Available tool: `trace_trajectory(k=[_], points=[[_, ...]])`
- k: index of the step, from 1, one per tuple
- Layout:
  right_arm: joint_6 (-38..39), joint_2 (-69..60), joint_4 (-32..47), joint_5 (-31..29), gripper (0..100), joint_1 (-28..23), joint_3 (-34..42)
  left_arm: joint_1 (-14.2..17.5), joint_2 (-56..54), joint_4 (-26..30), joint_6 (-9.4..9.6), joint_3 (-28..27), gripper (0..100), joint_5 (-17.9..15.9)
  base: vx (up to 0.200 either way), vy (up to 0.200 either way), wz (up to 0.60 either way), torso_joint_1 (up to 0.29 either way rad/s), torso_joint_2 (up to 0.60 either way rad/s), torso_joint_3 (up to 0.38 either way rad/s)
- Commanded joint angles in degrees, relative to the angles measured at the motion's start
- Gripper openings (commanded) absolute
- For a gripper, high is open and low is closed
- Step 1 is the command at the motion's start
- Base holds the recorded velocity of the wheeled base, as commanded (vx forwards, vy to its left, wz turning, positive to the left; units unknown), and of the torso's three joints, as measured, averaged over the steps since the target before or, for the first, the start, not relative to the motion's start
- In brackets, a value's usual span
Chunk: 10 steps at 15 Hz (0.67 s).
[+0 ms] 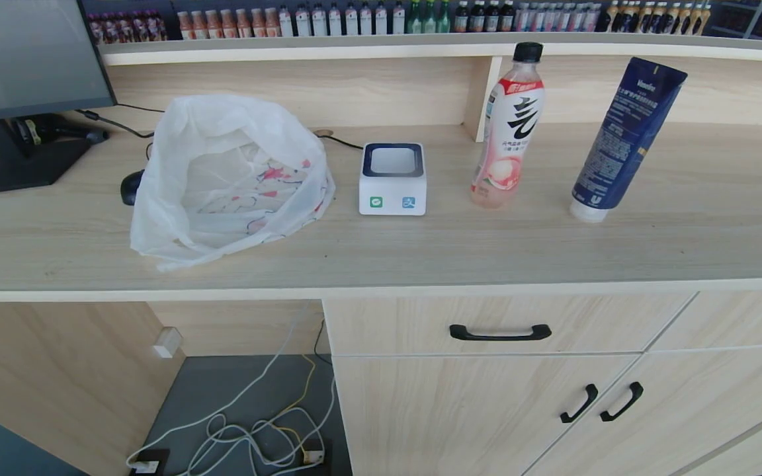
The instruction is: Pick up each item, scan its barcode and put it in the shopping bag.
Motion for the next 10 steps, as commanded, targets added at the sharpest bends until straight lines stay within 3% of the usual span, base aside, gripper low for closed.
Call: trace_trajectory(k=[1, 4, 6, 10], points=[[-0.2, 7.1, -2.0, 0.0, 100, 0.2, -1.1, 0.0, 0.0, 0.0, -0.01, 0.0, 100, 0.0, 0.0, 0.0, 0.0, 0.0, 0.0, 0.0], [-0.2, 14.0, -7.7, 0.1, 100, 2.0, -1.2, 0.0, 0.0, 0.0, -0.01, 0.0, 100, 0.0, 0.0, 0.0, 0.0, 0.0, 0.0, 0.0], [-0.5, 17.1, -7.9, -0.7, 100, 7.9, -1.3, 0.0, 0.0, 0.0, -0.01, 0.0, 100, 0.0, 0.0, 0.0, 0.0, 0.0, 0.0, 0.0], [-3.7, 20.5, -8.0, -6.1, 100, 14.2, -2.4, 0.0, 0.0, 0.0, -0.01, 0.0, 100, 0.0, 0.0, 0.0, 0.0, 0.0, 0.0, 0.0]])
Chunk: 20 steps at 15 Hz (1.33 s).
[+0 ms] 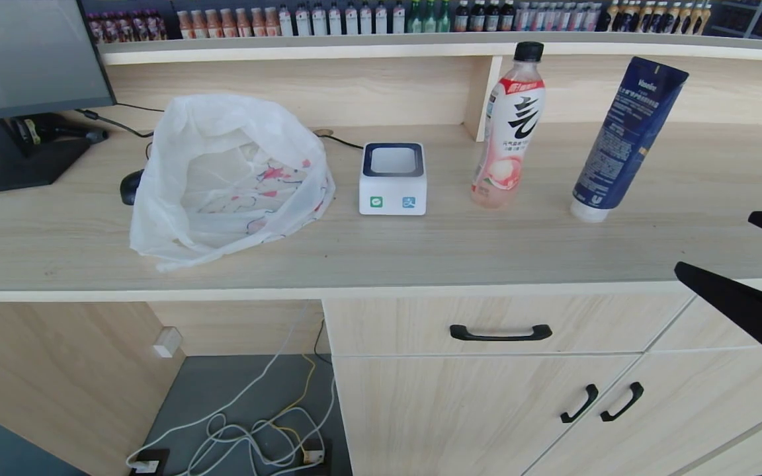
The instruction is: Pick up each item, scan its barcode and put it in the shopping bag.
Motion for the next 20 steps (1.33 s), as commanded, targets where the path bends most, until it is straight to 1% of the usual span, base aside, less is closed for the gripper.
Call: trace_trajectory(k=[1, 3, 5, 6, 7, 8, 9, 10, 12, 13, 14, 15, 17, 19, 20], points=[[-0.2, 4.4, -0.1, -1.8, 100, 2.2, -1.1, 0.0, 0.0, 0.0, -0.01, 0.0, 100, 0.0, 0.0, 0.0, 0.0, 0.0, 0.0, 0.0], [-2.8, 12.1, -6.3, -2.0, 100, 2.3, -2.3, 0.0, 0.0, 0.0, -0.01, 0.0, 100, 0.0, 0.0, 0.0, 0.0, 0.0, 0.0, 0.0], [-2.9, 18.2, -7.2, -3.6, 100, 3.1, -6.4, 0.0, 0.0, 0.0, -0.01, 0.0, 100, 0.0, 0.0, 0.0, 0.0, 0.0, 0.0, 0.0], [-3.0, 21.0, -8.1, -4.8, 100, 5.3, -8.0, 0.0, 0.0, 0.0, -0.01, 0.0, 100, 0.0, 0.0, 0.0, 0.0, 0.0, 0.0, 0.0], [-2.4, 26.8, -10.9, -13.6, 100, 14.2, -11.8, -0.1, 0.0, 0.0, -0.01, 0.0, 100, 0.0, 0.0, 0.0, 0.0, 0.0, 0.0, 0.0], [0.5, 29.8, -14.7, -20.3, 100, 18.6, -13.0, 0.0, 0.0, -0.1, -0.01, 0.0, 100, 0.0, 0.0, 0.0, 0.0, 0.0, 0.0, 0.0], [2.5, 33.4, -18.7, -23.3, 100, 22.1, -15.3, 0.0, 0.0, 0.0, -0.01, 0.0, 100, 0.0, 0.0, 0.0, 0.0, 0.0, 0.0, 0.0], [2.8, 35.9, -21.0, -23.8, 100, 22.4, -17.2, 0.0, 0.0, -0.1, -0.01, 0.0, 100, 0.0, 0.0, 0.0, 0.0, 0.0, 0.0, 0.0], [3.9, 38.7, -23.3, -25.1, 100, 21.3, -18.7, 0.0, 0.0, -0.1, -0.01, 0.0, 100, 0.0, 0.0, 0.0, 0.0, 0.0, 0.0, 0.0], [5.3, 39.8, -24.4, -26.8, 100, 20.8, -19.7, 0.0, 0.0, -0.1, -0.01, 0.0, 100, 0.0, 0.0, 0.0, 0.0, 0.0, 0.0, 0.0], [9.0, 40.5, -24.6, -30.5, 100, 20.6, -22.7, 0.0, 0.0, 0.0, -0.01, 0.0, 100, 0.0, 0.0, 0.0, 0.0, 0.0, 0.0, 0.0], [9.1, 40.2, -24.6, -31.3, 100, 20.4, -23.0, 0.0, 0.0, 0.0, -0.01, 0.0, 100, 0.0, 0.0, 0.0, 0.0, 0.0, 0.0, 0.0], [6.8, 39.4, -24.4, -31.0, 100, 20.3, -23.1, 0.0, 0.0, 0.0, -0.01, 0.0, 100, 0.0, 0.0, 0.0, 0.0, 0.0, 0.0, 0.0], [6.1, 39.8, -23.9, -30.9, 100, 20.3, -24.4, 0.0, 0.0, 0.0, -0.01, 0.0, 100, 0.0, 0.0, 0.0, 0.0, 0.0, 0.0, 0.0], [6.1, 40.6, -23.2, -30.7, 100, 18.9, -25.9, 0.0, 0.0, -0.1, -0.01, 0.0, 100, 0.0, 0.0, 0.0, 0.0, 0.0, 0.0, 0.0]])
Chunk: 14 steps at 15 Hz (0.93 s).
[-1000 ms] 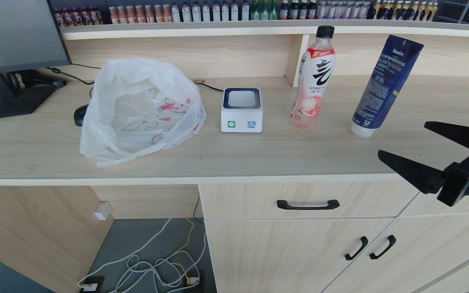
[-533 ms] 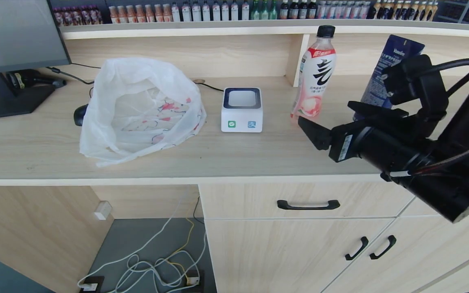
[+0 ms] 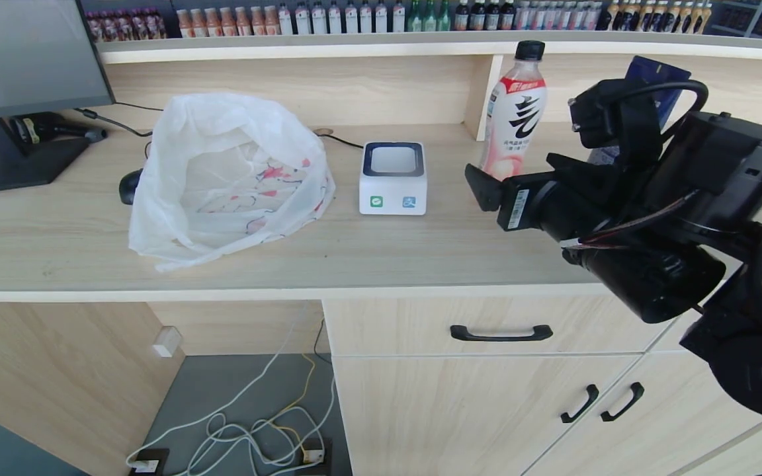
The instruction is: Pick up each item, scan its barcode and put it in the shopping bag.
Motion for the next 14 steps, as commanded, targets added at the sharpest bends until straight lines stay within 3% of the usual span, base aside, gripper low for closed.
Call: trace_trajectory(k=[1, 7, 9, 14], points=[[0.0, 0.9, 0.2, 0.2, 100, -1.5, -1.6, 0.0, 0.0, 0.0, -0.01, 0.0, 100, 0.0, 0.0, 0.0, 0.0, 0.0, 0.0, 0.0], [0.2, 6.3, -6.3, 0.7, 100, -4.9, -7.2, 0.0, 0.0, 0.0, -0.01, 0.0, 100, 0.0, 0.0, 0.0, 0.0, 0.0, 0.0, 0.0], [0.2, 7.4, -6.4, 2.1, 100, -7.6, -8.2, 0.0, 0.0, 0.0, -0.01, 0.0, 100, 0.0, 0.0, 0.0, 0.0, 0.0, 0.0, 0.0], [0.1, 8.3, -5.5, 2.6, 100, -7.7, -9.7, 0.0, 0.0, 0.0, -0.01, 0.0, 100, 0.0, 0.0, 0.0, 0.0, 0.0, 0.0, 0.0]])
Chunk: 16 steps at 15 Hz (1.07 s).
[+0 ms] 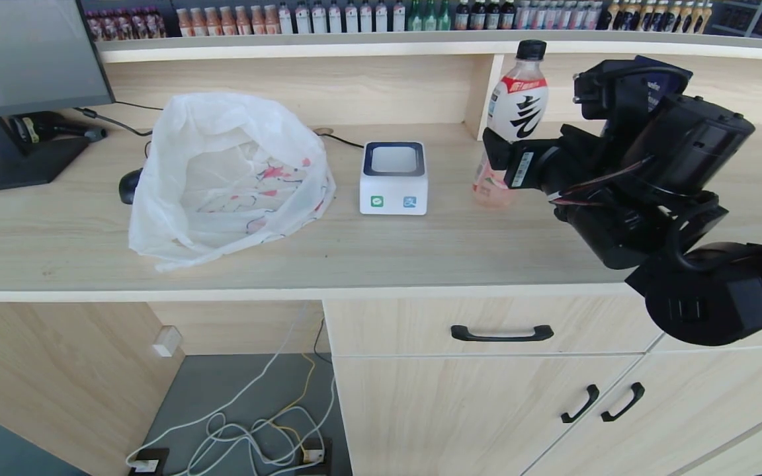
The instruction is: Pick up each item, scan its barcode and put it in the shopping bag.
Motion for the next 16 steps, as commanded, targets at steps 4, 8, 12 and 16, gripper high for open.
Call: trace_trajectory(k=[4, 8, 12, 16], points=[[-0.1, 2.1, 0.3, 0.0, 100, 0.0, -1.9, 0.0, 0.0, 0.0, -0.01, 0.0, 100, 0.0, 0.0, 0.0, 0.0, 0.0, 0.0, 0.0], [0.0, 2.9, 4.2, 0.3, 100, -0.6, -4.5, 0.0, 0.0, -0.1, -0.01, 0.0, 100, 0.0, 0.0, 0.0, 0.0, 0.0, 0.0, 0.0], [0.1, 4.5, 8.7, 0.3, 100, -0.5, -9.3, 0.0, 0.0, 0.0, -0.01, 0.0, 100, 0.0, 0.0, 0.0, 0.0, 0.0, 0.0, 0.0], [0.1, 6.0, 12.7, 0.3, 100, -1.7, -12.4, 0.0, 0.0, -0.1, -0.01, 0.0, 100, 0.0, 0.0, 0.0, 0.0, 0.0, 0.0, 0.0]])
